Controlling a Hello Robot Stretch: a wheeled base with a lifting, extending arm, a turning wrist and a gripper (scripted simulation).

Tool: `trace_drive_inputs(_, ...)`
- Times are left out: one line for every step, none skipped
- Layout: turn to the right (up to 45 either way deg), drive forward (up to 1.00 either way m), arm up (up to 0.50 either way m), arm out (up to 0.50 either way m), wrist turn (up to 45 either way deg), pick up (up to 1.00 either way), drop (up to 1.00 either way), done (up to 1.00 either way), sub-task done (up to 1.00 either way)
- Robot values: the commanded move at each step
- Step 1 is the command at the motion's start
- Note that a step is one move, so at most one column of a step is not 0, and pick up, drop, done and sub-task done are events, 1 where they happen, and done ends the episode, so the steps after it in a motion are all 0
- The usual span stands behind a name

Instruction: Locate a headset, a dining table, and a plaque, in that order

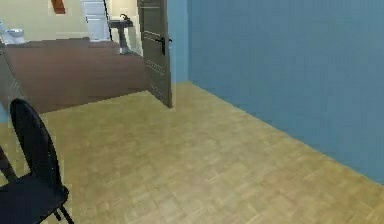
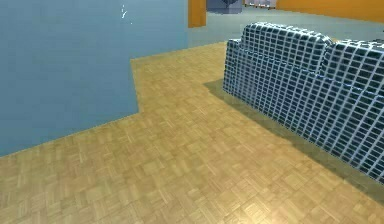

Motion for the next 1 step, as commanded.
trace_drive_inputs(3.0,0.00,0.00,0.00,0.0,0.00,0.00,0.00,0.00)
